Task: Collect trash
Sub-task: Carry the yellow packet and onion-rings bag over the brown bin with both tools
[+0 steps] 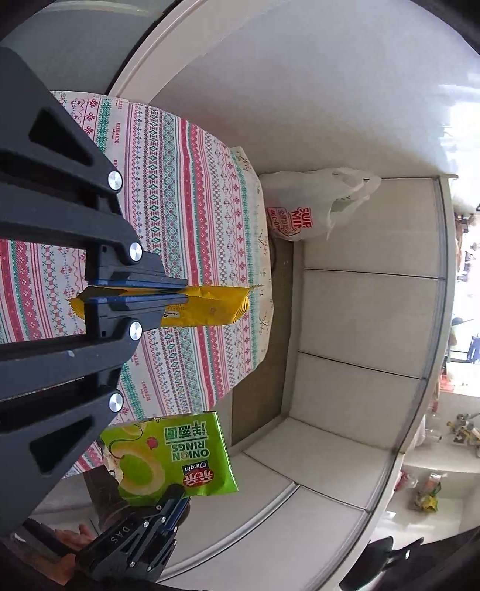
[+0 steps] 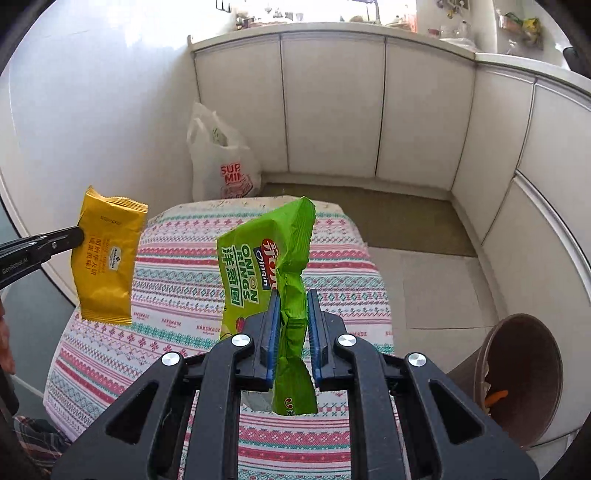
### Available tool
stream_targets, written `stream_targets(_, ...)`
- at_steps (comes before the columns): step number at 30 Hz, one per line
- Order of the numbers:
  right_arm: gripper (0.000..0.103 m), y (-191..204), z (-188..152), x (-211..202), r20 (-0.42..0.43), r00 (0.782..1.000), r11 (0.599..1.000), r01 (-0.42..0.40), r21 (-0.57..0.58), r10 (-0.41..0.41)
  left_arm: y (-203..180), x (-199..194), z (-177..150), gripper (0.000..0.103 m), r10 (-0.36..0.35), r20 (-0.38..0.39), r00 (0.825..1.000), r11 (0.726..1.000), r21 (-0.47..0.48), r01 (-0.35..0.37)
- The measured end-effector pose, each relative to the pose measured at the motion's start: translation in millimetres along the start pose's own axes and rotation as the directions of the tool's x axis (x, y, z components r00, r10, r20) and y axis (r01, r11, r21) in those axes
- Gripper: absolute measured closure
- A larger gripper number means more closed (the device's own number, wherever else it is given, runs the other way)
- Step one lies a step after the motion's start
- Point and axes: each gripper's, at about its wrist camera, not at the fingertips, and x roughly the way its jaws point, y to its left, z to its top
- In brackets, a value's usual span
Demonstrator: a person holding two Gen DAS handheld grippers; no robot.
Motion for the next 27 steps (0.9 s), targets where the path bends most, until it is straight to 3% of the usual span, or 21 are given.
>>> stream_targets(4,0.09,-15,4,-19,0.092,0.994,0.998,0.06,0.037,-0.063,-13,-8,7,0.1,-0.01,0.065,0.998,1.0,-0.005,0.01)
stream_targets(9,0.09,-38,7,-45,0.194,0.969,0.987,0.139,0.085,-0.153,-40,-19,15,0.1,-0.059,0.142,0.988,0.998,0.009,0.059)
stream_targets(19,0.09,-90,-1,-96,0.314,0.895,0.946,0.278,0.164,-0.318,-115,-38,24,0.1,-0.182,0.269,0.946,0.983,0.079,0.167)
stream_targets(27,0.09,-139,-15,-129,0.34,0.826,0.888,0.369,0.275,-0.449,-179,-40,28,0.1,-0.3,0.29,0.909,0.953,0.138,0.271)
